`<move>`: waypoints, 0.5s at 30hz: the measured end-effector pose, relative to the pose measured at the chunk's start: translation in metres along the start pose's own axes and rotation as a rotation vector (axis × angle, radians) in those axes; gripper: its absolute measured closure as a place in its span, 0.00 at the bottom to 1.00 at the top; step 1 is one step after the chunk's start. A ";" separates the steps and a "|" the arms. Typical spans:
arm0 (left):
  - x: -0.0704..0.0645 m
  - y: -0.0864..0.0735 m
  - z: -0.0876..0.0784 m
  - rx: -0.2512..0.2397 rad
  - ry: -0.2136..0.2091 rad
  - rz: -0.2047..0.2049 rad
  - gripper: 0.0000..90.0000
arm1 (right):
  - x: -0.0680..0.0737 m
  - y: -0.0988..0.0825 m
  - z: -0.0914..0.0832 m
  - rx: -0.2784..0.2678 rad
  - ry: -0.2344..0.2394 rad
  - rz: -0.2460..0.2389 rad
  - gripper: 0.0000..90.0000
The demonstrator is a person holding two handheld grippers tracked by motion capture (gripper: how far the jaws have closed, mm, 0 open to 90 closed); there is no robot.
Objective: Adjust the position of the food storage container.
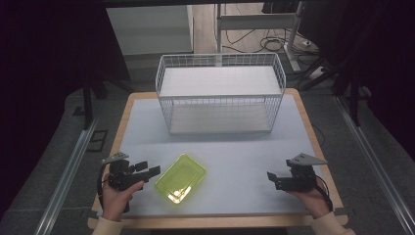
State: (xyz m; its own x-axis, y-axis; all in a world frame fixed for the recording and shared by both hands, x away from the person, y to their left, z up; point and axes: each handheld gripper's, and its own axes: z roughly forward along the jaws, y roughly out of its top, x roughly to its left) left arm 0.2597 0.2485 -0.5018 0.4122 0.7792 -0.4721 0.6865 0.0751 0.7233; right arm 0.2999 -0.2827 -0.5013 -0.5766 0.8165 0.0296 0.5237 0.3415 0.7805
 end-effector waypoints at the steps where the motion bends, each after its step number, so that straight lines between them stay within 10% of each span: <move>1: 0.000 0.000 0.000 0.000 0.000 0.000 0.30 | 0.000 -0.001 0.000 -0.002 -0.003 -0.001 0.13; 15: -0.001 0.001 -0.004 0.001 -0.006 0.010 0.39 | 0.001 0.000 0.000 -0.026 -0.008 -0.012 0.15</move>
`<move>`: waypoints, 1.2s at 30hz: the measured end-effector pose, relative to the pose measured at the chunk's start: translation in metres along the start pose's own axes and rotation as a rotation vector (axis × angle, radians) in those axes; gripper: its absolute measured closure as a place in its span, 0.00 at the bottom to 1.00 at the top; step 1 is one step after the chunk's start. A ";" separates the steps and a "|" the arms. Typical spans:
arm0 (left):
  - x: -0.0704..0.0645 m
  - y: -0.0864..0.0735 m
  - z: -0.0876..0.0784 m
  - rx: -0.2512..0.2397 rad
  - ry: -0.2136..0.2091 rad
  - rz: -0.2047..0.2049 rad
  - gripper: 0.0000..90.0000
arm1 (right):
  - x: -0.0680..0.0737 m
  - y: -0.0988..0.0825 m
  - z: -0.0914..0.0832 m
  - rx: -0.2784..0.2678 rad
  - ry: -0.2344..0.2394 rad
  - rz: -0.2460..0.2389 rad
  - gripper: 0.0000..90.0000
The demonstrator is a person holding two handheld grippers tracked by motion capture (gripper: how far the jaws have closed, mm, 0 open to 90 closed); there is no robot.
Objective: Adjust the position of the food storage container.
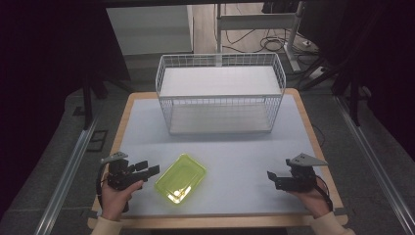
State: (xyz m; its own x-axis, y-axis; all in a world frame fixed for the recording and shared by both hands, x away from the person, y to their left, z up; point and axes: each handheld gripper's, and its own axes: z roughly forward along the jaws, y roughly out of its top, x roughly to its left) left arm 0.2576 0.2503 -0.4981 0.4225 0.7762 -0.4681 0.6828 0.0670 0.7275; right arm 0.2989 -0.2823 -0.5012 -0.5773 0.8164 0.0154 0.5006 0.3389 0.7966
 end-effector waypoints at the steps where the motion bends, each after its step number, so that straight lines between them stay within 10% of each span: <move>1: 0.000 0.000 -0.001 0.001 -0.006 0.003 0.45 | 0.000 0.000 0.000 -0.003 0.000 -0.002 0.15; 10: -0.011 0.004 -0.007 0.017 -0.070 0.032 0.98 | 0.001 -0.002 0.002 0.003 -0.002 -0.028 0.15; 36: -0.078 -0.006 0.018 0.170 -0.190 0.207 1.00 | 0.005 -0.003 0.002 0.000 -0.005 -0.051 0.16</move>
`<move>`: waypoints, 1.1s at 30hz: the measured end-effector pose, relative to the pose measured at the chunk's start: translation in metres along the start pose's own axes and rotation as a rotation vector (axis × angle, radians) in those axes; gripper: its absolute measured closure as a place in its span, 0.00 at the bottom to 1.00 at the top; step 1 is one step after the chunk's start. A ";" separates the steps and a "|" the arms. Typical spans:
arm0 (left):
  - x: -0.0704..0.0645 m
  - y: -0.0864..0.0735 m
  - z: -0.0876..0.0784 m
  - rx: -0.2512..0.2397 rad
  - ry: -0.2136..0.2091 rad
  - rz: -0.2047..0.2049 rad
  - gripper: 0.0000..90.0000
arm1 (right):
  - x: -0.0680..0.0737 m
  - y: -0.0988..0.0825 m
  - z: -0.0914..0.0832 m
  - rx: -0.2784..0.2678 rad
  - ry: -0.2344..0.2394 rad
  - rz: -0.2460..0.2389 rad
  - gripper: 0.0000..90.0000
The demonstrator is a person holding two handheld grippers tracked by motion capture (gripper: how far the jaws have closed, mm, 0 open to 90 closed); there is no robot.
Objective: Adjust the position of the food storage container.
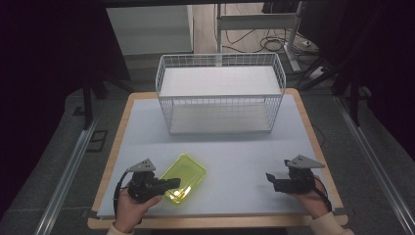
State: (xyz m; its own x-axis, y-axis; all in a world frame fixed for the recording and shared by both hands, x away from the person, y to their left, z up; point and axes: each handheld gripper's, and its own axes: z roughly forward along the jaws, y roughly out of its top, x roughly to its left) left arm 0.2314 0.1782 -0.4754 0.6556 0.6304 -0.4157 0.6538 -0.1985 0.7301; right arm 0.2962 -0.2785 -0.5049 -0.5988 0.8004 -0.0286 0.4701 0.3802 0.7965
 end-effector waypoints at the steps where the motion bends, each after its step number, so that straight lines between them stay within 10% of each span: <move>1: -0.004 -0.001 0.002 0.012 -0.009 0.006 1.00 | 0.000 0.000 0.000 -0.003 0.000 -0.001 0.16; 33: -0.036 -0.030 0.041 0.195 0.050 0.052 1.00 | 0.002 -0.001 0.001 0.004 -0.004 -0.013 0.16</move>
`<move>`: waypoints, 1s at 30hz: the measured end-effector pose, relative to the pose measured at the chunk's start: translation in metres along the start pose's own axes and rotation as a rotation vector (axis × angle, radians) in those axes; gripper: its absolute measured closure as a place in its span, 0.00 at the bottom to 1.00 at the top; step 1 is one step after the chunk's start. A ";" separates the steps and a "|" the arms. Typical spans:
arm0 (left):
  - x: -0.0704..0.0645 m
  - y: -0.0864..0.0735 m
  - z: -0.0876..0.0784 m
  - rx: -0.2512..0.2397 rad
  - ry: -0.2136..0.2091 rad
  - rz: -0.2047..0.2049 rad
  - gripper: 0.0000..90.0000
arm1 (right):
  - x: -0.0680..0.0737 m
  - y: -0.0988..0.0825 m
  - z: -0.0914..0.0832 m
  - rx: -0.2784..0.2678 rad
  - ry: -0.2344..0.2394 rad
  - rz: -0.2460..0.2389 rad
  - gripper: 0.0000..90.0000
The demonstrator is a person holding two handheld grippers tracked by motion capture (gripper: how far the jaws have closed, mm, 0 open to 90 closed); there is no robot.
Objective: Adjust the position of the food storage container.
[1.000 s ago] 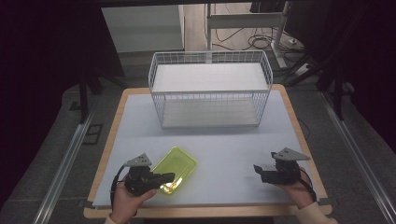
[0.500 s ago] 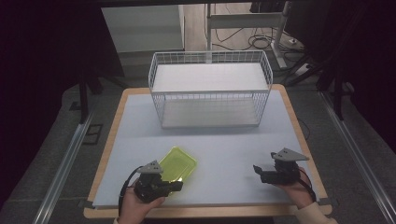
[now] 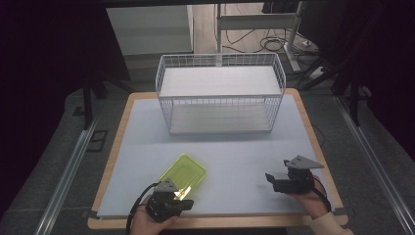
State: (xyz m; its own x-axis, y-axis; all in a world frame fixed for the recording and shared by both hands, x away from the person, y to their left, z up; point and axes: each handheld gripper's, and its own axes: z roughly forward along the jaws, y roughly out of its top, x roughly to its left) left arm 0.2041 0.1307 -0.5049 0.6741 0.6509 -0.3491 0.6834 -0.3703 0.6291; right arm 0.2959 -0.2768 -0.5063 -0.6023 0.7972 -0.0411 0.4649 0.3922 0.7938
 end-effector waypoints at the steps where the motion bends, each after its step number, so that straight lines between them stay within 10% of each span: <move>1: 0.000 0.000 0.001 0.006 0.001 -0.001 1.00 | 0.000 0.000 0.000 0.001 0.001 0.001 0.16; 30: 0.009 -0.009 -0.005 0.024 0.061 -0.034 1.00 | 0.002 0.000 0.001 0.006 -0.008 -0.006 0.16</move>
State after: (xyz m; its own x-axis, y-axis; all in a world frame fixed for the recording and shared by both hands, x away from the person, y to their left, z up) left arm 0.2027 0.1430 -0.5106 0.6322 0.7027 -0.3265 0.7129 -0.3625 0.6003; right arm 0.2954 -0.2749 -0.5066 -0.5999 0.7985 -0.0509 0.4654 0.4000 0.7896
